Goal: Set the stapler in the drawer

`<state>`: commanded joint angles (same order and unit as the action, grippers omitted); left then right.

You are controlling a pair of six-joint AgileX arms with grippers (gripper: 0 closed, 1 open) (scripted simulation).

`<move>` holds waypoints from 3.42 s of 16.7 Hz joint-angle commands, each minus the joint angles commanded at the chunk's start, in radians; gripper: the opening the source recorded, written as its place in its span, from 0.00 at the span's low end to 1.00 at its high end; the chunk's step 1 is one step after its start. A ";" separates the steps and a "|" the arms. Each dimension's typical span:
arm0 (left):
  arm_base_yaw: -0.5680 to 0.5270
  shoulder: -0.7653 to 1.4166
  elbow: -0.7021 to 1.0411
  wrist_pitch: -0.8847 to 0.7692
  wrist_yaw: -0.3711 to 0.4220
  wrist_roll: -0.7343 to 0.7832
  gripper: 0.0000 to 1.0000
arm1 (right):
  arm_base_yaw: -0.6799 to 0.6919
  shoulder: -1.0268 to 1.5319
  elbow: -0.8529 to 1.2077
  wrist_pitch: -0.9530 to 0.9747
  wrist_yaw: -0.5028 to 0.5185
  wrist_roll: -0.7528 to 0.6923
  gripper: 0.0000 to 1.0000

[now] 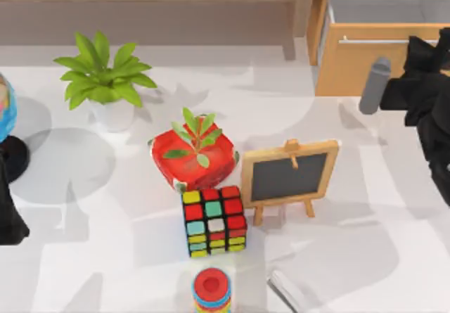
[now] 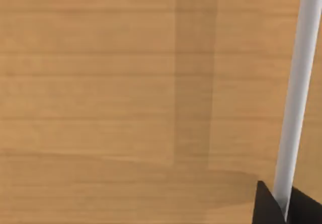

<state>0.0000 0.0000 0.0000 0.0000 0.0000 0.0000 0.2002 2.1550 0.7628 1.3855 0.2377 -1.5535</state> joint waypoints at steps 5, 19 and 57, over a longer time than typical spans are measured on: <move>0.000 0.000 0.000 0.000 0.000 0.000 1.00 | 0.020 -0.042 -0.114 0.070 0.019 0.001 0.00; 0.000 0.000 0.000 0.000 0.000 0.000 1.00 | 0.059 -0.106 -0.316 0.195 0.064 0.006 0.00; 0.000 0.000 0.000 0.000 0.000 0.000 1.00 | 0.134 -0.161 -0.538 0.369 0.135 0.002 1.00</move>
<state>0.0000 0.0000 0.0000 0.0000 0.0000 0.0000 0.3342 1.9937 0.2252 1.7544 0.3725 -1.5513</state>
